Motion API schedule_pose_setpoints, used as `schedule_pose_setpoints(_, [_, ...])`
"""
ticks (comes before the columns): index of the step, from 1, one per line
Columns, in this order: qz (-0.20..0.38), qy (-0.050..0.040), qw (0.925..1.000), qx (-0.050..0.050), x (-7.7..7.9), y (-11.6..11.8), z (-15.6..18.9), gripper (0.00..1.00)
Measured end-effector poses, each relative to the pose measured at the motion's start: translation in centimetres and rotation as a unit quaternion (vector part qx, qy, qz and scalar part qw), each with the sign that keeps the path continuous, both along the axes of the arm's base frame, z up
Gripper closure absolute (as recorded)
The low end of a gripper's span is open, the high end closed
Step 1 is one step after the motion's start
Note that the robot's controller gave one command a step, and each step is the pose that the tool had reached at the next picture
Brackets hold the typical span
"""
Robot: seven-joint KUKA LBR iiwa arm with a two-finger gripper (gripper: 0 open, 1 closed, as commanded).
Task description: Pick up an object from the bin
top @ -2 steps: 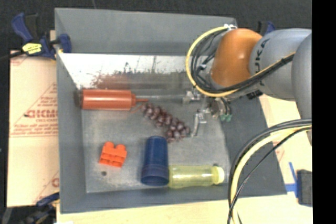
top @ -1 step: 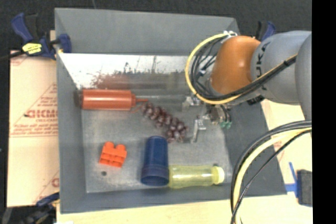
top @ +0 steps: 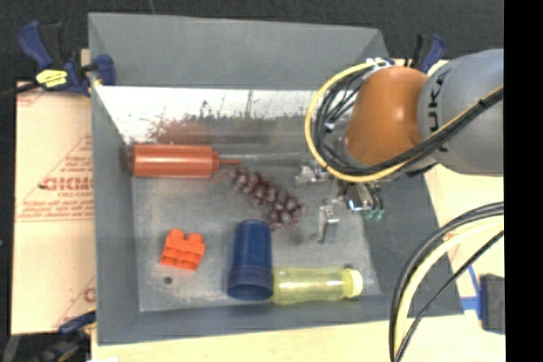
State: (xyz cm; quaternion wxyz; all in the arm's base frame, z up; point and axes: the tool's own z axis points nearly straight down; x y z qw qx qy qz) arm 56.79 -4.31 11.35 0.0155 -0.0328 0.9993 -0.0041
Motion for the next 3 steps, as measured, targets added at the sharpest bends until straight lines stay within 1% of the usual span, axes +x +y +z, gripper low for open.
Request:
schedule_pose_setpoints(1, [-0.017, 0.0037, 0.9998, 0.002, 0.3, 4.5, -4.3, 0.00])
schedule_pose_setpoints(2, [0.103, -0.0044, 0.9947, -0.004, 3.6, 7.2, -4.2, 0.00])
schedule_pose_setpoints(3, [0.102, -0.0045, 0.9947, -0.004, 3.6, 7.2, -4.2, 1.00])
